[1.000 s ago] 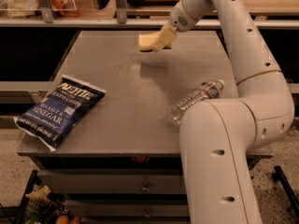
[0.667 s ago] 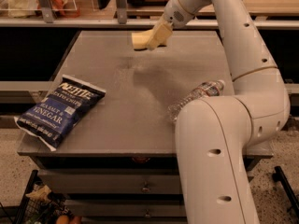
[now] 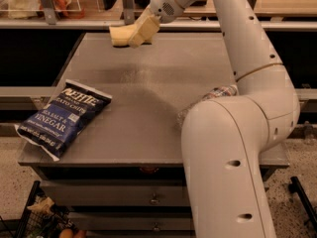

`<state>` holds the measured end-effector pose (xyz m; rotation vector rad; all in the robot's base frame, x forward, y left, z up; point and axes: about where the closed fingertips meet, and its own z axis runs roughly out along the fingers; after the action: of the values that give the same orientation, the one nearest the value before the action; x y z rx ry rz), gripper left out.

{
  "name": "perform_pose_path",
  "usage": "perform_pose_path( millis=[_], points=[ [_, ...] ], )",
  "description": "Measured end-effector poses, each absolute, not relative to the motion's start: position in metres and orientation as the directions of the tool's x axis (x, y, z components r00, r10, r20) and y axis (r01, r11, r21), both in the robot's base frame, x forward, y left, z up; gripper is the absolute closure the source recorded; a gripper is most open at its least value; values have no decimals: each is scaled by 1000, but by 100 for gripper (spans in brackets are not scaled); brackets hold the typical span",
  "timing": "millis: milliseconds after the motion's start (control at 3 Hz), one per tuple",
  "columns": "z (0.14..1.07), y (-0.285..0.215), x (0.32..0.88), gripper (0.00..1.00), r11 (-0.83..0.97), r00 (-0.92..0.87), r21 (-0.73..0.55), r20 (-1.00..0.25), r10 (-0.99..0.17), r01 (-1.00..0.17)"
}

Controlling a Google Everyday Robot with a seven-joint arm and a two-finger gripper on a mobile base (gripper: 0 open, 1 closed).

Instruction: Move sponge near blue chip bag

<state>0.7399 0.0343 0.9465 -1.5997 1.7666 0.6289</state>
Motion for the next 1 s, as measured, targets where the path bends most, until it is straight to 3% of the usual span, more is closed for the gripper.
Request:
perform_pose_path(
  millis=[1000],
  points=[
    [946,50,704,100,69,11,-95,-662,-749,-993]
  ],
)
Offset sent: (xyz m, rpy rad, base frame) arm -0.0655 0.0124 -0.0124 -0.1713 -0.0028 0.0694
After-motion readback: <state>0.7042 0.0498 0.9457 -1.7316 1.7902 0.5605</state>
